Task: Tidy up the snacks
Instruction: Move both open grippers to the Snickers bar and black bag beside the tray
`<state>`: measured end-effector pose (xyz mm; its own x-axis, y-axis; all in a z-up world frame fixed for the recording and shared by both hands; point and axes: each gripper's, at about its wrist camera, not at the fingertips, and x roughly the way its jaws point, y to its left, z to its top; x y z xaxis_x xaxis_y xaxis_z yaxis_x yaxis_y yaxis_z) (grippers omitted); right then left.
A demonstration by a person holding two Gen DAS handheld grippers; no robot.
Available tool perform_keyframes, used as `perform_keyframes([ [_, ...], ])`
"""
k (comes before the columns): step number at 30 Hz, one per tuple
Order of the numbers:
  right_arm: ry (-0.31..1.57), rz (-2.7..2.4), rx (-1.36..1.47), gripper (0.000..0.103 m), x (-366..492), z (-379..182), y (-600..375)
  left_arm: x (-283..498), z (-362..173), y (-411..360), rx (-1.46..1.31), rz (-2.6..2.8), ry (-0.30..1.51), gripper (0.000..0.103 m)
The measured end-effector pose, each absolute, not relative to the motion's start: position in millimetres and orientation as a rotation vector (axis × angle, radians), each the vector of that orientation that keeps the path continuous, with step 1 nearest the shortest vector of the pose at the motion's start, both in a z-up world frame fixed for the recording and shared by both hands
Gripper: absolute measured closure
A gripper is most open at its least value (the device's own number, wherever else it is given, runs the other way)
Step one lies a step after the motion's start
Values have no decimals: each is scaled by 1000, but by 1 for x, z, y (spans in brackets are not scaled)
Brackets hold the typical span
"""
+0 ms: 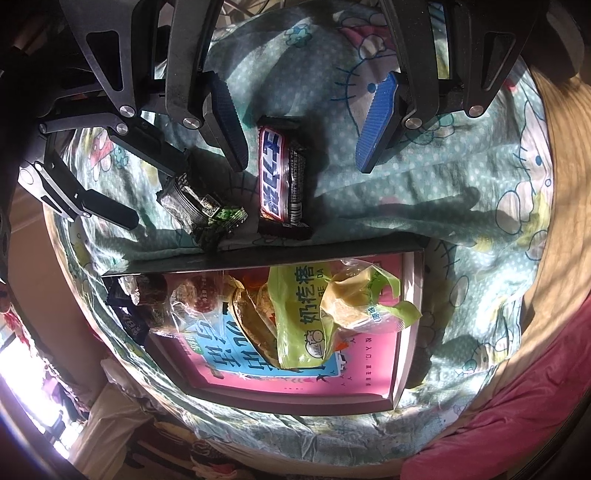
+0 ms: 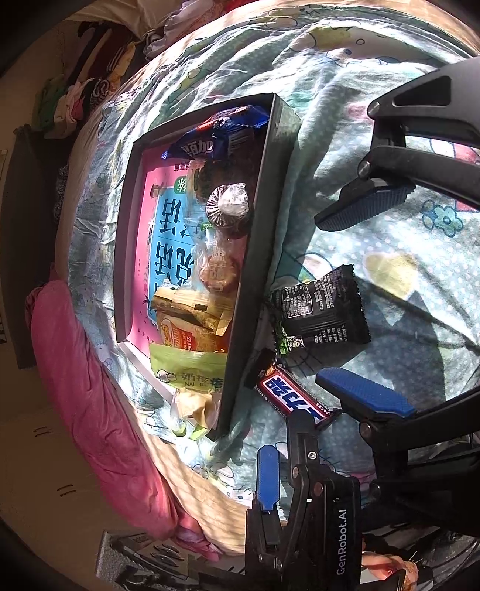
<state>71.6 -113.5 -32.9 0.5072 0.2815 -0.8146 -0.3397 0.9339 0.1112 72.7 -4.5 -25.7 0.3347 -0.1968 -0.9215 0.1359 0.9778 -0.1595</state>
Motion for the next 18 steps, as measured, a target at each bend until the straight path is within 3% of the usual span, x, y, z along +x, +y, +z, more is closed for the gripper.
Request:
perform_keyframes([
  [18,996,359,-135,27,80,-52,-108,84,-50,-12,-41,-211,1258,41],
])
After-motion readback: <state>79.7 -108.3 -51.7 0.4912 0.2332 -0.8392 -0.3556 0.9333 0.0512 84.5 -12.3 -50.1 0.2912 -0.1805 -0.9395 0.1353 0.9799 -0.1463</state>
